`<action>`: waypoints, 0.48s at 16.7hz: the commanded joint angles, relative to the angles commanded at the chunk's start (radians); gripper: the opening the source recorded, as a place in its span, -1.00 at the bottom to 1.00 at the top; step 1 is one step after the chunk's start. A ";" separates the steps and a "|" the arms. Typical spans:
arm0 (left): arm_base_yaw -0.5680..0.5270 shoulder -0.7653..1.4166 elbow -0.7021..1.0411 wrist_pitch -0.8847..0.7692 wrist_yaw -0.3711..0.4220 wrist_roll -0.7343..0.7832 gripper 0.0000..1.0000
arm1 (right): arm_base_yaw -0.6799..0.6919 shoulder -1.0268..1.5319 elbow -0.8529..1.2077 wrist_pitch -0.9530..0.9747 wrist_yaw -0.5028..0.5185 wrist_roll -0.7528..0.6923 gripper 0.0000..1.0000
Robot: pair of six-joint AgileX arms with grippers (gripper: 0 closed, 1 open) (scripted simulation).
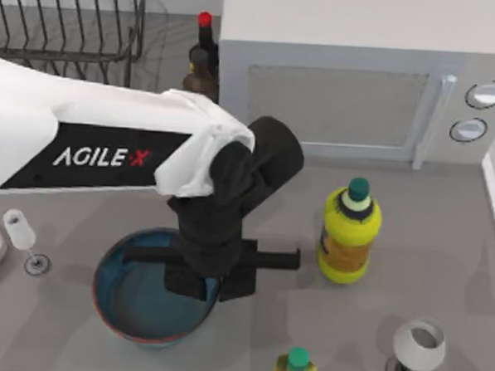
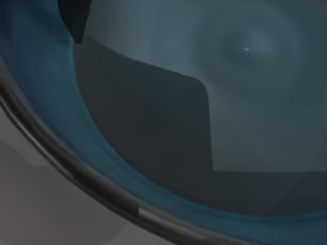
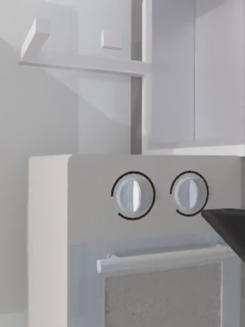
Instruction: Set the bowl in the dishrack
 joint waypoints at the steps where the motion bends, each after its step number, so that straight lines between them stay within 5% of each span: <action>1: -0.001 0.001 0.012 -0.012 0.000 -0.001 -1.00 | 0.000 0.000 0.000 0.000 0.000 0.000 1.00; 8: -0.009 -0.011 0.360 -0.393 0.000 -0.014 -1.00 | 0.000 0.000 0.000 0.000 0.000 0.000 1.00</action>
